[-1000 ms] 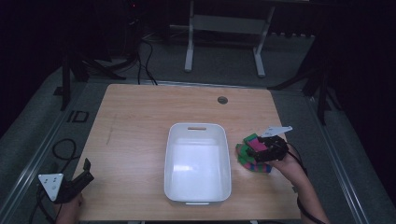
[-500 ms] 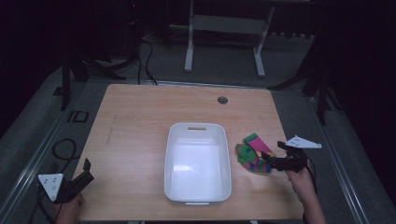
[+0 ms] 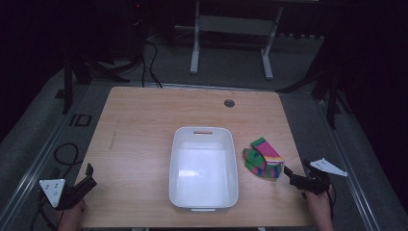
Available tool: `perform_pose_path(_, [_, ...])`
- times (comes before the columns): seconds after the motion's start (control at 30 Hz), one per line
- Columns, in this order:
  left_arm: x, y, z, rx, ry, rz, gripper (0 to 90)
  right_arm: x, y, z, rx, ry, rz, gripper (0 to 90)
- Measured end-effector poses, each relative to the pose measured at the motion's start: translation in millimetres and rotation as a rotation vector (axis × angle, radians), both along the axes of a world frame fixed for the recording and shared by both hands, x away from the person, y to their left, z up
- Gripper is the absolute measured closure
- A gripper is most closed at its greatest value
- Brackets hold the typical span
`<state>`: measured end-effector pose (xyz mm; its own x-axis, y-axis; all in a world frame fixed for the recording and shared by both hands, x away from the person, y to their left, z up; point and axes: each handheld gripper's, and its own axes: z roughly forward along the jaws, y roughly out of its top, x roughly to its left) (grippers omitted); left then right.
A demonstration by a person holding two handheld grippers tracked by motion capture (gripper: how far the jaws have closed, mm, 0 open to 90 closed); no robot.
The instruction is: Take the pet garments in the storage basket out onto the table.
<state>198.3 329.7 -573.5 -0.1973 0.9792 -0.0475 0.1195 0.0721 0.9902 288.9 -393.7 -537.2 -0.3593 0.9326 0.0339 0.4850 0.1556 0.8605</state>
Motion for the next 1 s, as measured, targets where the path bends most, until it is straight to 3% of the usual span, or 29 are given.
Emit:
perform_pose_path(0.17, [0.0,-0.2,-0.1,0.001,-0.002,-0.001,1.9,-14.6,-4.0,-5.6,-0.014,-0.030,-0.050,10.4])
perform_pose_path(0.33, [0.0,-0.4,0.0,0.002,-0.002,-0.001,1.8,-26.5,-8.3,-12.3,0.009,-0.052,-0.076,10.4])
perform_pose_path(1.0, [0.0,-0.4,0.0,0.002,-0.003,0.001,1.8,-42.7,-18.6,-16.8,0.050,-0.080,-0.133,10.5])
